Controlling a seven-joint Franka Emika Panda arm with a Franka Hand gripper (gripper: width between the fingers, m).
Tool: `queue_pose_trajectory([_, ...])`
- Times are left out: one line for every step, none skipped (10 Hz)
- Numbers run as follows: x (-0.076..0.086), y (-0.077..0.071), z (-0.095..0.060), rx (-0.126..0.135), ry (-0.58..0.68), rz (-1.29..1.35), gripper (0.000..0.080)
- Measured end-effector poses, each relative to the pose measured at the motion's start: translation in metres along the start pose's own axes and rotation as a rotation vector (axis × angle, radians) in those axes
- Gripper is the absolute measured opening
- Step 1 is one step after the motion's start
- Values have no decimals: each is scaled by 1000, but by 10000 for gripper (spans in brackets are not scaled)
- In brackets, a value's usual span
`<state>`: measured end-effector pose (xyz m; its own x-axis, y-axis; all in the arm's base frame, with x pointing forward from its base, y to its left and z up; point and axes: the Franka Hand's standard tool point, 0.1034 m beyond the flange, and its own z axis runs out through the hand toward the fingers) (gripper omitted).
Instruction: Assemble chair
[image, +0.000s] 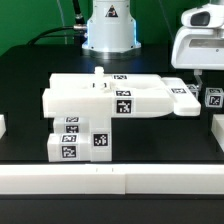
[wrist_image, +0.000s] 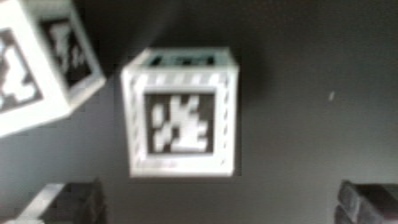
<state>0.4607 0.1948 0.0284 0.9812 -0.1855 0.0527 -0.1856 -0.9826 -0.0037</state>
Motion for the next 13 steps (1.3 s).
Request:
queue_pose_trajectory([-3, -2, 2, -3, -3, -7, 649])
queue_pose_trajectory([-5, -2, 5, -6, -6, -10, 649])
queue_pose_trajectory([-6, -1, 8, -10, -6, -10, 649])
queue_pose_trajectory([-8, 0, 10, -13, -9, -13, 649])
queue_pose_trajectory([-11, 2, 13, -16, -8, -16, 649])
queue_pose_trajectory([-14, 5, 16, -20, -9, -16, 649])
queue_pose_trajectory([-15, 6, 18, -22, -8, -16, 649])
queue_pose_trajectory([-17, 8, 20, -25, -10, -16, 649])
queue_pose_trajectory([-17, 8, 20, -25, -9, -16, 649])
queue_pose_trajectory([-16, 9, 20, -25, -8, -16, 649])
queue_pose_trajectory([-16, 9, 20, -25, -8, -15, 560])
queue_pose_trajectory([-15, 10, 20, -25, -7, -14, 424])
queue_pose_trajectory([-15, 10, 20, -25, -7, -13, 424])
